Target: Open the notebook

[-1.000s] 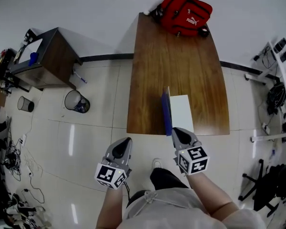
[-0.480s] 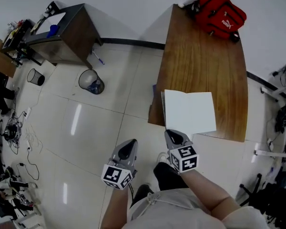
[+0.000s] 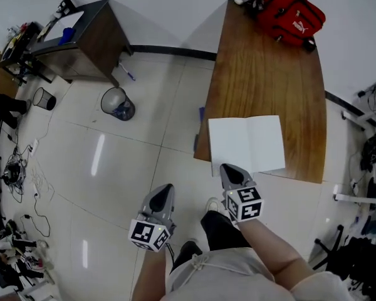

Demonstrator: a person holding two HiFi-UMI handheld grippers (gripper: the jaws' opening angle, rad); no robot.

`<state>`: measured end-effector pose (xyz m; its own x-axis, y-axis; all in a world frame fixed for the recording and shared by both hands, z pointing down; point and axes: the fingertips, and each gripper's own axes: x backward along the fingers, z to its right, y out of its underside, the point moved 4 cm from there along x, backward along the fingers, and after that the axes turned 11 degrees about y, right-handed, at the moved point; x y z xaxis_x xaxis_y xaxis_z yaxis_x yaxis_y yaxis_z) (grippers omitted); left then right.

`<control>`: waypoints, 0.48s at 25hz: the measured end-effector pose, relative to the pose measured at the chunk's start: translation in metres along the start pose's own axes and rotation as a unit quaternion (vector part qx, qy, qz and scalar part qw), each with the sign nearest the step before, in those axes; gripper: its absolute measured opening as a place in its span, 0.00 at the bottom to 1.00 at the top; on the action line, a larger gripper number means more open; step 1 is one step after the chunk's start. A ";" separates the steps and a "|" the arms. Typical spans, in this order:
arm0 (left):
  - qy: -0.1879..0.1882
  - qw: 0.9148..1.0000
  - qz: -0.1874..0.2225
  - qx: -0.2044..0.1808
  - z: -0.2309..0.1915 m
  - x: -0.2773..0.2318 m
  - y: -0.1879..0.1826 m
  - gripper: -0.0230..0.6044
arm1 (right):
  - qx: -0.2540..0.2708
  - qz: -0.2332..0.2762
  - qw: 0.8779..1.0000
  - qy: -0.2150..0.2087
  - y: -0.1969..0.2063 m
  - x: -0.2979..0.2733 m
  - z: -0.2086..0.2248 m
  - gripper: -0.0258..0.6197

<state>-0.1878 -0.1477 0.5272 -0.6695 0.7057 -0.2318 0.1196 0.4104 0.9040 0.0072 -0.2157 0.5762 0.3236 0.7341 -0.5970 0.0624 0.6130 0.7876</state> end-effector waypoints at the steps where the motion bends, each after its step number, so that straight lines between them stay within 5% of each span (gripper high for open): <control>1: 0.009 1.000 0.005 -0.006 0.003 -0.003 -0.007 0.03 | -0.004 0.014 1.000 0.009 -0.008 0.011 0.006 0.05; 12: 0.141 0.983 0.067 -0.100 0.091 -0.020 -0.091 0.03 | -0.027 0.181 0.972 0.146 -0.052 0.174 0.078 0.05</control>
<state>-0.1191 -0.1465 0.4174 -0.8376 0.5458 -0.0227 0.0927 0.1829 0.9787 0.1336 -0.1427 0.4434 0.0332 0.9514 -0.3060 -0.0590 0.3075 0.9497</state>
